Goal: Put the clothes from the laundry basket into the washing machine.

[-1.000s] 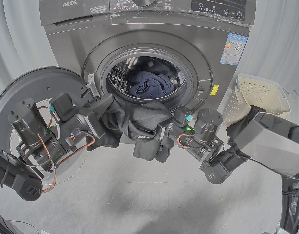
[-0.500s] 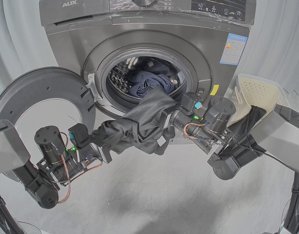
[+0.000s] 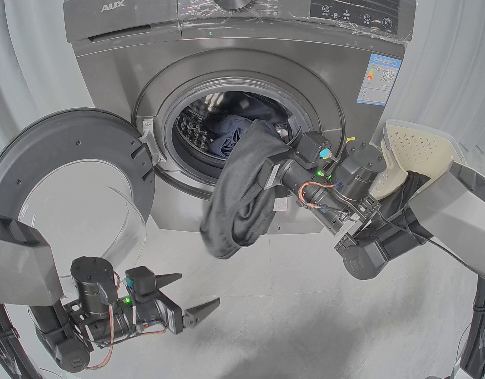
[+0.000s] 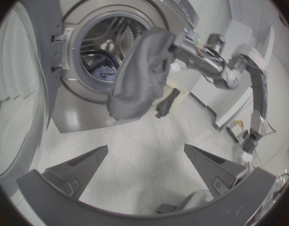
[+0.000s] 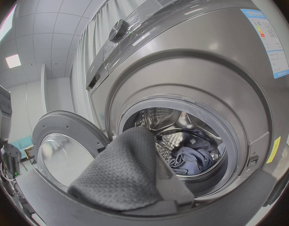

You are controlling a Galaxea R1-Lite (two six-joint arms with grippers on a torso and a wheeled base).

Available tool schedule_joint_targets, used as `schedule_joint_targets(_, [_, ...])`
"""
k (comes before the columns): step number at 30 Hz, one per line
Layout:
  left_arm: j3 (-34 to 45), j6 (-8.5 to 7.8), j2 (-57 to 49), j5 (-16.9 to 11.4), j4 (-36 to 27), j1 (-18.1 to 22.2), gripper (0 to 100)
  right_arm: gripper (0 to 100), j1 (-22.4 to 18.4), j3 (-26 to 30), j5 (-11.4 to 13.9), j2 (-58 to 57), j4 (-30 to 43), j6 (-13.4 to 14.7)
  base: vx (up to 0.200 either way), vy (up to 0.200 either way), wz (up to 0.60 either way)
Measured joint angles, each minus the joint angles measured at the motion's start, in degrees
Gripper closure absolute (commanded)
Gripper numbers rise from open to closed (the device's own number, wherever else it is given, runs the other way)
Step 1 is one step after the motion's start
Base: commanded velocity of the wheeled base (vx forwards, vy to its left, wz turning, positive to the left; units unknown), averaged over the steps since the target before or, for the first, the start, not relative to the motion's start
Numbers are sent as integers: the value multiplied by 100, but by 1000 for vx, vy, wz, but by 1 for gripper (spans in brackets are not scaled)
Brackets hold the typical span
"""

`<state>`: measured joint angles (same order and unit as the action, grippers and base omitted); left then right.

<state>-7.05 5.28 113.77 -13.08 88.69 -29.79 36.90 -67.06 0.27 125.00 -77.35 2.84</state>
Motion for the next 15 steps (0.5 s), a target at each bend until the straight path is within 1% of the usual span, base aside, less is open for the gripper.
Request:
schedule_joint_targets(3, [165,-140,-11,-35,2,-102,0,100,30,-28,-27,30,-5,5,0,0,0])
schedule_joint_targets(7, [38,-183,-68,-38,2,-173,0,100,107,15,-43,72,-11,16,0,0,0])
schedule_joint_targets(10, [-444,-156,-110,-27,5,-188,0,100,177,61,-54,107,-11,24,0,0,0])
schedule_joint_targets(15, [-1326,-9,-90,57,7,-193,0,100,282,107,-65,171,-11,35,0,0,0])
